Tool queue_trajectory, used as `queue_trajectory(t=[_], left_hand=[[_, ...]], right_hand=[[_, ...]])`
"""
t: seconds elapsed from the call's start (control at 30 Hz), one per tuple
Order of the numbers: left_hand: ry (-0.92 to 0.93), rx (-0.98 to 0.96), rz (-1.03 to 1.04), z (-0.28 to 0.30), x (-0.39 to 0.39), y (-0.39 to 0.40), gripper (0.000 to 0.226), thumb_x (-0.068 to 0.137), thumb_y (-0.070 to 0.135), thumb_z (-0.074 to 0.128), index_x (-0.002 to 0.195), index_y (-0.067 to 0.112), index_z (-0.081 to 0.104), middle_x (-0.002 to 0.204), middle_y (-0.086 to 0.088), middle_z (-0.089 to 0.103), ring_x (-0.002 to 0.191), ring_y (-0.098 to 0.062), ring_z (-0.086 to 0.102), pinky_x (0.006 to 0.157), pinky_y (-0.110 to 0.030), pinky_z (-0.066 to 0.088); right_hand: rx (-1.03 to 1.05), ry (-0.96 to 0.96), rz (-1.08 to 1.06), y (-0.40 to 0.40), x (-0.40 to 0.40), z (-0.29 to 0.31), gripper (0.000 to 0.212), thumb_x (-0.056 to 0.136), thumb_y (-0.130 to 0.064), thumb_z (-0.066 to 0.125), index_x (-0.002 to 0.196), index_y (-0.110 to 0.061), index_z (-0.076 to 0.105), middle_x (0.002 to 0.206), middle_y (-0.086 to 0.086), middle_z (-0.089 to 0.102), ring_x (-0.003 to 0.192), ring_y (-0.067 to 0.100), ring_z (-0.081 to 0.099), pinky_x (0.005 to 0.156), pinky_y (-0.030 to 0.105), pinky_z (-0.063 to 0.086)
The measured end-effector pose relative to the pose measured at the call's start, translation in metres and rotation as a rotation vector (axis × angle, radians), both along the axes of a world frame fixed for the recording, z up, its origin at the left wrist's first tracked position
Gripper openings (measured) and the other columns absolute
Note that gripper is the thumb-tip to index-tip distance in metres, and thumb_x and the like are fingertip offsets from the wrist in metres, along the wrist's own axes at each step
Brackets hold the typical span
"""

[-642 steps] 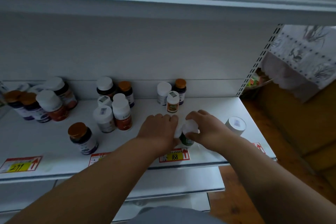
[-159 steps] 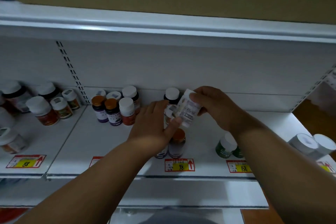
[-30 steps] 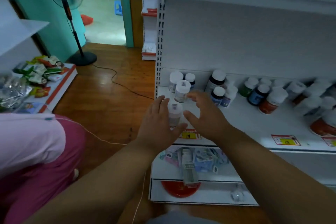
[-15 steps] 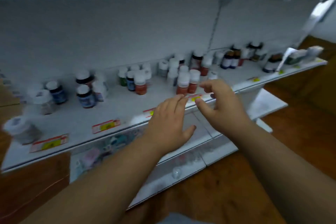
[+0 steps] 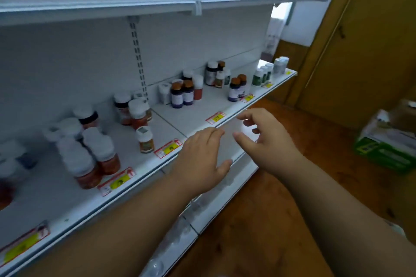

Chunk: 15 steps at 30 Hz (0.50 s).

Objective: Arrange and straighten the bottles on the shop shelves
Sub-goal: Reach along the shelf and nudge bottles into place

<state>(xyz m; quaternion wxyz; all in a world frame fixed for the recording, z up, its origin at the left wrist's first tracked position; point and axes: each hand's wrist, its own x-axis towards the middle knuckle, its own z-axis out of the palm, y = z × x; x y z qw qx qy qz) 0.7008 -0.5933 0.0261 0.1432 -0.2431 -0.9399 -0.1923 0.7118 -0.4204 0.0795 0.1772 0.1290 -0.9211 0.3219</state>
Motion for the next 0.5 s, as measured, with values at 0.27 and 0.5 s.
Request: queue_trajectory(t=[0.27,0.5], left_hand=[[-0.057,0.049,-0.131,0.005,-0.125,0.117,0.066,0.087,0.055,0.051,0.142,0.023,0.034,0.144,0.001,0.041,0.131,-0.018,0.037,0.11,-0.039,0.033],[-0.051,0.112,0.033,-0.019,-0.225,0.188,0.066,0.084,0.052,0.053,0.139,0.02,0.038,0.138,-0.001,0.046,0.123,-0.022,0.044,0.102,-0.04,0.039]], right_hand=[[-0.008,-0.021,-0.16,0.111,-0.092,-0.006,0.031,0.085,-0.038,0.064,0.115,-0.035,0.055,0.109,-0.02,0.051,0.099,-0.002,0.051,0.082,0.018,0.045],[-0.015,-0.013,-0.008,0.186,-0.221,-0.025,0.023,0.086,-0.031,0.064,0.107,-0.031,0.058,0.102,-0.014,0.055,0.095,0.0,0.052,0.081,0.02,0.045]])
